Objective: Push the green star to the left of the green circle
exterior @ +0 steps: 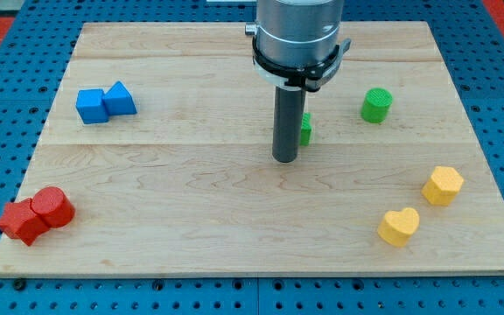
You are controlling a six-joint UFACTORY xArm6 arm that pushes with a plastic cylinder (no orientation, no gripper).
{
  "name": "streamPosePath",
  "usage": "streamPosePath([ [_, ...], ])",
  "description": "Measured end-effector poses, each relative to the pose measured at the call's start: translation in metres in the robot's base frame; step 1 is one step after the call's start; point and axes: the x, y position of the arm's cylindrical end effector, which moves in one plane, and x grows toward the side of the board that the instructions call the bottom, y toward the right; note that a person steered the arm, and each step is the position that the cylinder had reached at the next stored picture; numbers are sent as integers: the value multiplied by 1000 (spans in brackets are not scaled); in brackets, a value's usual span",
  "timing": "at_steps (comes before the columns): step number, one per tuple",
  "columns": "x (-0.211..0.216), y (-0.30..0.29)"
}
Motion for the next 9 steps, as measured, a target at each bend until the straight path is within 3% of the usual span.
streamPosePath([
  [1, -9, -42],
  [2, -41, -37],
  [4, -66, 46],
  [5, -66, 20],
  [6, -35, -5],
  [7, 2, 45],
  [9, -50, 81],
])
